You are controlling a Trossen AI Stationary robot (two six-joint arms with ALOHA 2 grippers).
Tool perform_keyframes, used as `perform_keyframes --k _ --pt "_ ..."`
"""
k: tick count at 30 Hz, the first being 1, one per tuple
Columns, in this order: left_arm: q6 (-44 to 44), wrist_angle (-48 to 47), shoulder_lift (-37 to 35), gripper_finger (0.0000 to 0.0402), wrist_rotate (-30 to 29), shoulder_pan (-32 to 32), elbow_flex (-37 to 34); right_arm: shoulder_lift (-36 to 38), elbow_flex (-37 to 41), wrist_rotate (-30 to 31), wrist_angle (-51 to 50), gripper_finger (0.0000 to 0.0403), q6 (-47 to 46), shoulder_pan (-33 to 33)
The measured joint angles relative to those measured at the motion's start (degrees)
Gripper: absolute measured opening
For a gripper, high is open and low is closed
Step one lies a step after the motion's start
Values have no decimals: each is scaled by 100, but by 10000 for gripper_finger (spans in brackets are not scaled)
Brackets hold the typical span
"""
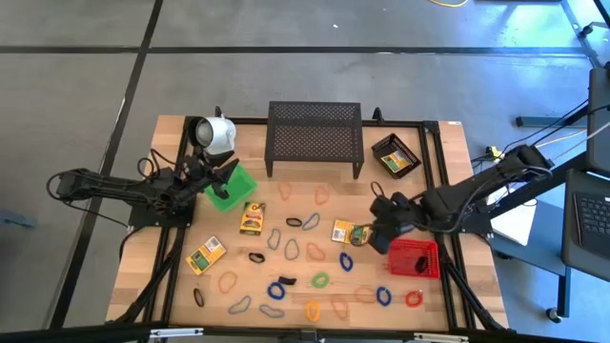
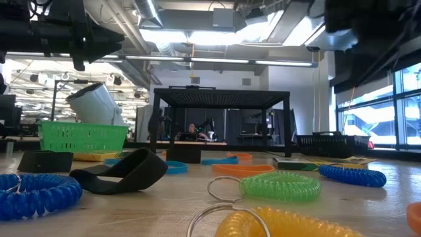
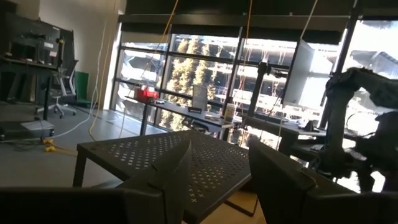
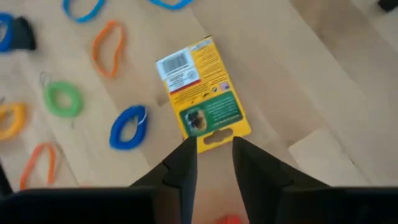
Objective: Pick & Place Office Desk Supplies
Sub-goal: Put the top right crayon box into the black bin
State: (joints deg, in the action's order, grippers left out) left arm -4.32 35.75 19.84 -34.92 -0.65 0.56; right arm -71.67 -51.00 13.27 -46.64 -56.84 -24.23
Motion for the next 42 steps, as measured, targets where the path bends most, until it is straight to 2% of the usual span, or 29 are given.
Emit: perform_keyframes --k 5,8,12,19,28,34,42 --pt "-43 -36 4 157 0 -1 0 -420 0 -644 127 140 -107 466" --pt "77 -37 4 157 0 1 0 -680 2 -743 126 161 -56 685" --pt "192 -39 4 157 0 -1 0 -943 2 -1196 122 181 508 1011" --pt "206 -37 4 157 0 -2 0 -1158 125 -1793 244 185 1285 1669" --pt "300 -37 4 157 -4 -2 0 -1144 1272 -3224 1460 185 1384 2125" --pt "309 -36 4 157 -10 -2 0 -1142 1656 -3541 2528 185 1383 2252" --pt "313 -35 4 157 -15 -2 0 -1142 1670 -3354 2764 185 1397 2279"
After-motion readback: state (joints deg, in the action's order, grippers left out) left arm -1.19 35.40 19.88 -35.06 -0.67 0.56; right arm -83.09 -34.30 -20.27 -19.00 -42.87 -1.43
